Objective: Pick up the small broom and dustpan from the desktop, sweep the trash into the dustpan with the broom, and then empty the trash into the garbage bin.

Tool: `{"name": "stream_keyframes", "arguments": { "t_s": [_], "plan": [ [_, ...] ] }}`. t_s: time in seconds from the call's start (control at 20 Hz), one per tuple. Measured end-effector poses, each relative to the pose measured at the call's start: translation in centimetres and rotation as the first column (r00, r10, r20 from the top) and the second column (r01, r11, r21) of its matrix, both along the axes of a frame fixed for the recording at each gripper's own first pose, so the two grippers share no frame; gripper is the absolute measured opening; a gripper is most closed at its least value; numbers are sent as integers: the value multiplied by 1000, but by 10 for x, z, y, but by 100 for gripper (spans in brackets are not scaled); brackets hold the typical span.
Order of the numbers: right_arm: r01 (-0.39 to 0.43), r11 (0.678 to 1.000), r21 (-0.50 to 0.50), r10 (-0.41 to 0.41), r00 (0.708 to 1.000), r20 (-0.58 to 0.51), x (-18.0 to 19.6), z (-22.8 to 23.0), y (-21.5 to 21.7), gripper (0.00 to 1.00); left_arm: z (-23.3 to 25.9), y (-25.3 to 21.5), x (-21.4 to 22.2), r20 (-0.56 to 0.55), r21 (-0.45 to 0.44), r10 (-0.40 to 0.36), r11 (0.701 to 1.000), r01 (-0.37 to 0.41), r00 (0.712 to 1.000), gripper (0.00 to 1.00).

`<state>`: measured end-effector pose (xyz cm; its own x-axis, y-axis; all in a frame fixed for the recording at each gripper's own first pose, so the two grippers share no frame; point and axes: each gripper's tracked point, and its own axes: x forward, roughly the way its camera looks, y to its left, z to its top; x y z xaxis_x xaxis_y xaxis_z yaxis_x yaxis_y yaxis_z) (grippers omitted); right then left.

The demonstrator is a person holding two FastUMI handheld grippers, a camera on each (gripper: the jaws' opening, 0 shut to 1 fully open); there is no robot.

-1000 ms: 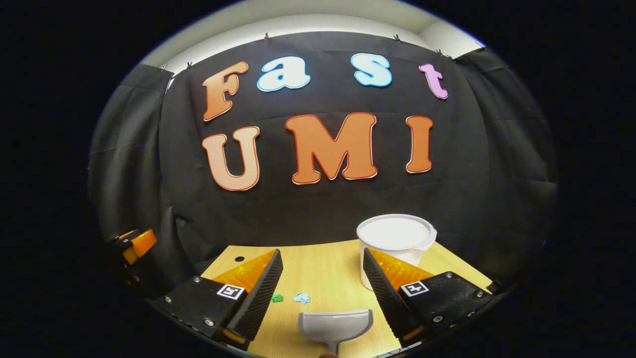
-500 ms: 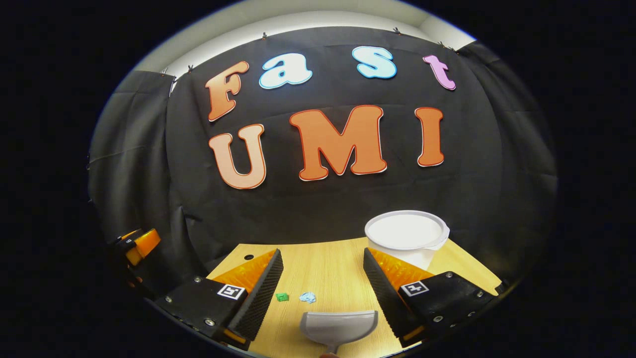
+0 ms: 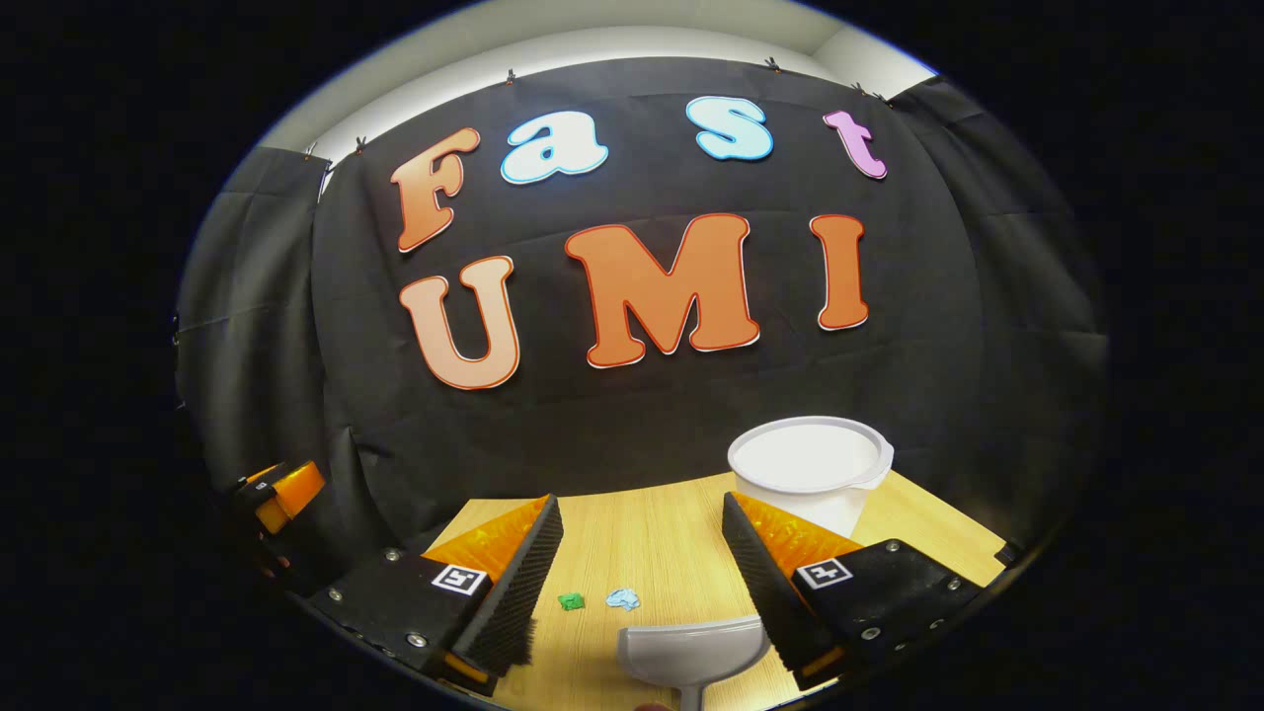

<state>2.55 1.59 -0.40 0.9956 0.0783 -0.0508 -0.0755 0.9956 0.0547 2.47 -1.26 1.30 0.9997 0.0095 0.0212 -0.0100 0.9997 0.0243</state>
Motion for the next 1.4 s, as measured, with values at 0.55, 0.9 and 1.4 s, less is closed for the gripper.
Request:
{"name": "stream_keyframes", "arguments": {
  "t_s": [0.55, 0.9, 1.4],
  "plan": [
    [-6, 999, -48, -12, 932, -362, 4, -92, -4, 98, -9, 23, 1, 13, 27, 11, 1000, -11, 1000, 98],
    [-8, 991, -133, -86, 727, -682, -35, -204, -39, 99, -31, 31, 0, -29, 58, 20, 998, -18, 999, 98],
    [-28, 983, -179, -150, 430, -890, -64, -300, -67, 99, -57, 42, 1, -86, 69, 43, 997, -38, 995, 98]
  ]
}}
